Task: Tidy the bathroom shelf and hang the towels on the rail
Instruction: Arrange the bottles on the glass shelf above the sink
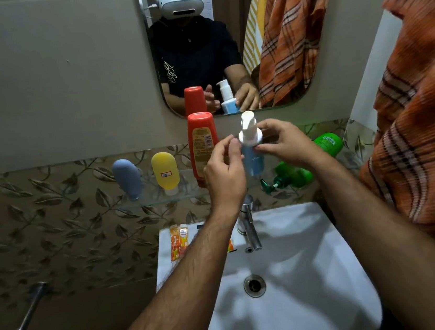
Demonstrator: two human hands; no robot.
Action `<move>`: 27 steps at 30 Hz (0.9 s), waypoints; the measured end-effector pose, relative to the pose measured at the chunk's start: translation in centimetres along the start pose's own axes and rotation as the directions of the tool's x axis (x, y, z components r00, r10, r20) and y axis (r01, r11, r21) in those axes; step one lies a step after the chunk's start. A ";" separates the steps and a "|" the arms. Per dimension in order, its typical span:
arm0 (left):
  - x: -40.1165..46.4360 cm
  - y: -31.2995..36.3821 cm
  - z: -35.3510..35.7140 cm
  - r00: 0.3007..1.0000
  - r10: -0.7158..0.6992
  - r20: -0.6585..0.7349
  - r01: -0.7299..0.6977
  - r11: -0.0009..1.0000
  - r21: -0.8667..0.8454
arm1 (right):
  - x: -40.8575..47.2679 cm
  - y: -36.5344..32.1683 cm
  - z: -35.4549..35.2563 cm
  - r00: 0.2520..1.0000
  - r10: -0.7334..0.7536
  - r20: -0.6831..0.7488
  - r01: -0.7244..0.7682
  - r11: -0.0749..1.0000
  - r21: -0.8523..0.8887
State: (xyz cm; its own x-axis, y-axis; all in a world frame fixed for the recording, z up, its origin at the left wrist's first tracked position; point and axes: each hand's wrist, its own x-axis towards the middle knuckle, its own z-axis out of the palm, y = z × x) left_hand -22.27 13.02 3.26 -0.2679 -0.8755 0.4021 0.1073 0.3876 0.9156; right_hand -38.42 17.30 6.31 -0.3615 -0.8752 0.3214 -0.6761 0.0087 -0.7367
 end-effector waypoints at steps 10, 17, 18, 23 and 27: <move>-0.2 -3.9 1.8 0.960 -0.211 0.182 0.153 0.945 0.290 | -0.6 0.3 -0.2 0.994 0.096 0.052 -0.105 0.972 0.211; -0.5 -4.8 2.3 0.987 -0.115 0.116 0.068 0.934 0.350 | -0.6 1.9 0.0 0.987 0.109 0.119 -0.116 0.992 0.050; -0.5 -4.8 2.4 0.988 -0.105 0.110 0.060 0.935 0.350 | -0.6 2.0 0.2 0.989 0.108 0.100 -0.111 0.994 0.018; -0.5 -4.7 2.8 0.995 -0.073 0.069 0.042 0.924 0.379 | -0.5 1.8 0.9 0.996 0.086 -0.012 -0.087 0.989 -0.117; -0.5 -4.6 2.9 0.996 -0.074 0.041 0.052 0.919 0.391 | -0.5 1.8 1.1 0.996 0.083 -0.030 -0.087 0.986 -0.146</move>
State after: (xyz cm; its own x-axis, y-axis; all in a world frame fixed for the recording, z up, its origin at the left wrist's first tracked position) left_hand -25.37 12.53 -1.19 -0.3144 -0.8890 0.3329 -0.2893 0.4238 0.8583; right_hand -38.73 17.24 4.21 -0.4353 -0.8568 0.2765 -0.7286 0.1549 -0.6672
